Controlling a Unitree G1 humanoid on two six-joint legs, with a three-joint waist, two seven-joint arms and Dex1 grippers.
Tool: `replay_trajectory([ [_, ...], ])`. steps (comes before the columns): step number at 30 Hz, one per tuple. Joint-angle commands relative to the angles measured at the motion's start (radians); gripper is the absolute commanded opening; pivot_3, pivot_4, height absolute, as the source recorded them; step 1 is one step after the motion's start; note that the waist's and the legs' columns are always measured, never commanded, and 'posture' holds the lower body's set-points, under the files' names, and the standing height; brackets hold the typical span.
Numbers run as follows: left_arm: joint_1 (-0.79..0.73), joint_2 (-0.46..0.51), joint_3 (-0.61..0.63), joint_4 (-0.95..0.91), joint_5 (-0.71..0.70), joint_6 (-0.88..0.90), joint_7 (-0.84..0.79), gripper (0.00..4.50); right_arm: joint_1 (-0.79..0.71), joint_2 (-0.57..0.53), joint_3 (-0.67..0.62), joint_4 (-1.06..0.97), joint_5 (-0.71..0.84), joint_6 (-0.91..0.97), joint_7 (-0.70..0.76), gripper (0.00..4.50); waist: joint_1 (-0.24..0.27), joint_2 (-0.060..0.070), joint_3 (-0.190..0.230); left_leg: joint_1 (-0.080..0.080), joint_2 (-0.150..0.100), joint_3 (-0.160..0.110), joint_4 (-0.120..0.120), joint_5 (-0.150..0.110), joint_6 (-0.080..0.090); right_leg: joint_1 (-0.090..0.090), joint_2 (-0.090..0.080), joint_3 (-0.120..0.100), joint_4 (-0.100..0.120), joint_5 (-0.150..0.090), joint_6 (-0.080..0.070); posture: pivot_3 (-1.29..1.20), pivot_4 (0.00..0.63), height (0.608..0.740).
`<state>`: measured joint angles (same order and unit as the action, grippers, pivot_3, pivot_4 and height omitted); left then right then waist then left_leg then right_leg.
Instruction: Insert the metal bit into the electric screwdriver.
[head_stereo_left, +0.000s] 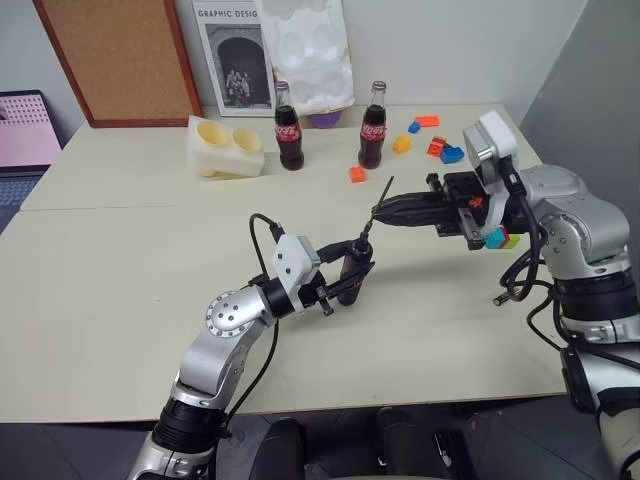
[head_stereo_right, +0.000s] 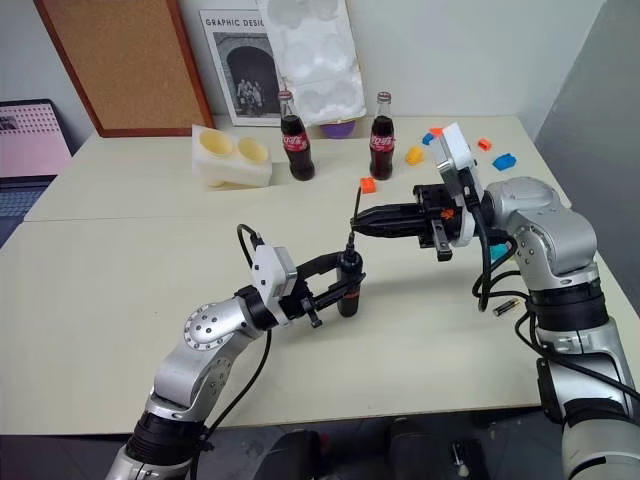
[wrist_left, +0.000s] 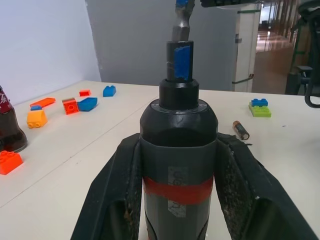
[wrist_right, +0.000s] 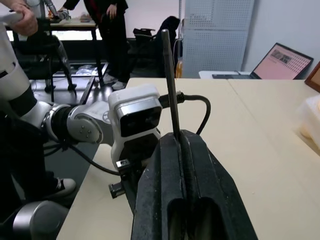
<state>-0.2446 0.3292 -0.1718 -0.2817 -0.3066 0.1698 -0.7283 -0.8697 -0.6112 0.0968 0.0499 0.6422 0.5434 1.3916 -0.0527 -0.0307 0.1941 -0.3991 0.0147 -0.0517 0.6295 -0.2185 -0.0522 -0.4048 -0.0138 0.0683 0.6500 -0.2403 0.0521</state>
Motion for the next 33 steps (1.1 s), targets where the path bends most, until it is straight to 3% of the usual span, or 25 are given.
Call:
replay_trajectory([
  [1, 0.009, 0.013, 0.007, 0.0, 0.02, 0.004, 0.016, 1.65, -0.03, -0.007, 0.044, 0.024, -0.041, -0.004, 0.057, 0.0, 0.0, 0.0, 0.0, 0.0, 0.0, 0.0, 0.0, 0.0, 0.0, 0.0, 0.0, 0.0, 0.0, 0.0, 0.0, 0.0, 0.15, 0.74],
  [14, 0.005, 0.017, 0.006, 0.007, 0.023, -0.003, 0.01, 1.65, -0.165, -0.028, 0.145, 0.161, -0.121, -0.08, 0.219, 0.0, 0.0, 0.0, 0.0, 0.0, 0.0, 0.0, 0.0, 0.0, 0.0, 0.0, 0.0, 0.0, 0.0, 0.0, 0.0, 0.0, 0.15, 0.74],
  [33, 0.006, 0.023, 0.005, 0.004, 0.025, -0.009, 0.004, 1.65, -0.289, -0.124, 0.386, 0.242, -0.01, -0.206, 0.223, 0.0, -0.003, 0.0, 0.0, 0.001, 0.0, 0.0, 0.0, 0.0, 0.0, 0.0, 0.0, 0.0, 0.001, 0.0, 0.0, 0.0, 0.15, 0.74],
])
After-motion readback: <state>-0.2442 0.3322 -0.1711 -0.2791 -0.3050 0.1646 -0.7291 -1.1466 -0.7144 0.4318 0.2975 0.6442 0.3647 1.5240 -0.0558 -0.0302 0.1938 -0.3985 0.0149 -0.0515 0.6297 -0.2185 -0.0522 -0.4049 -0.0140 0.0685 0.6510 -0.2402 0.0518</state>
